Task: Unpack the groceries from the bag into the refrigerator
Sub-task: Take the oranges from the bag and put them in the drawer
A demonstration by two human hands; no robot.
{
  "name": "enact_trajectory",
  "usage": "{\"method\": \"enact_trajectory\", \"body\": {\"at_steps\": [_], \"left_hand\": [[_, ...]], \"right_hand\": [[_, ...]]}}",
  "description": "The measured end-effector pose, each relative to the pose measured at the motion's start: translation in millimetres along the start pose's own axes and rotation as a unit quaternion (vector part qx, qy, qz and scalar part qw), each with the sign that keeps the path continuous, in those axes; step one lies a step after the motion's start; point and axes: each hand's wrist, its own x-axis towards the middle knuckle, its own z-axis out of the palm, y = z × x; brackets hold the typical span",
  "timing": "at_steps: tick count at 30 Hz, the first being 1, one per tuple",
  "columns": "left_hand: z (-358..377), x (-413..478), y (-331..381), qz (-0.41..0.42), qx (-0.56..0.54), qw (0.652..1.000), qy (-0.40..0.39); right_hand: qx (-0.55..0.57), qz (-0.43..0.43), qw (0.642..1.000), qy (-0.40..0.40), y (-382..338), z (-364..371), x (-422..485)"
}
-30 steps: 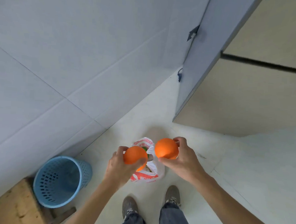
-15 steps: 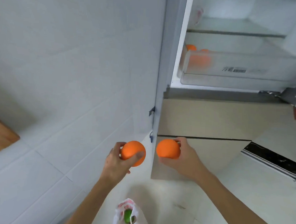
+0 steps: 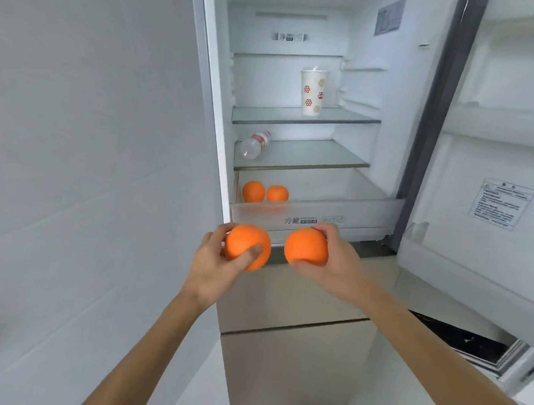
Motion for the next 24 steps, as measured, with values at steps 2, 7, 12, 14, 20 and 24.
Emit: {"method": "enact_trajectory", "body": {"at_steps": [2,7,12,14,20,24], "left_hand": [[14,20,16,0.026,0.0,1.0,0.006],[36,75,42,0.073,0.001,0.997,0.018],[39,154,55,0.113,0.093,0.989,0.012],[40,186,55,0.109,0.169,0.98,-0.012],[44,272,23,0.043,0.366,0.913,-0.176],[58,306,-3,0.032,0.435,0.857,-0.273]], "right_hand": [[-0.009,-0.016,1.0,0.014,4,-23,20],[-0.027,-0.054,0.998,0.035,11,-59,68],[-0.03,-0.036,0.999,0.028,16,-80,131],[-0.054,-0.027,0.998,0.004,21,-80,163],[-0.145,0.016,0.981,-0.13,38,-48,255],[-0.157,0.025,0.949,-0.272,52,-17,294]]}}
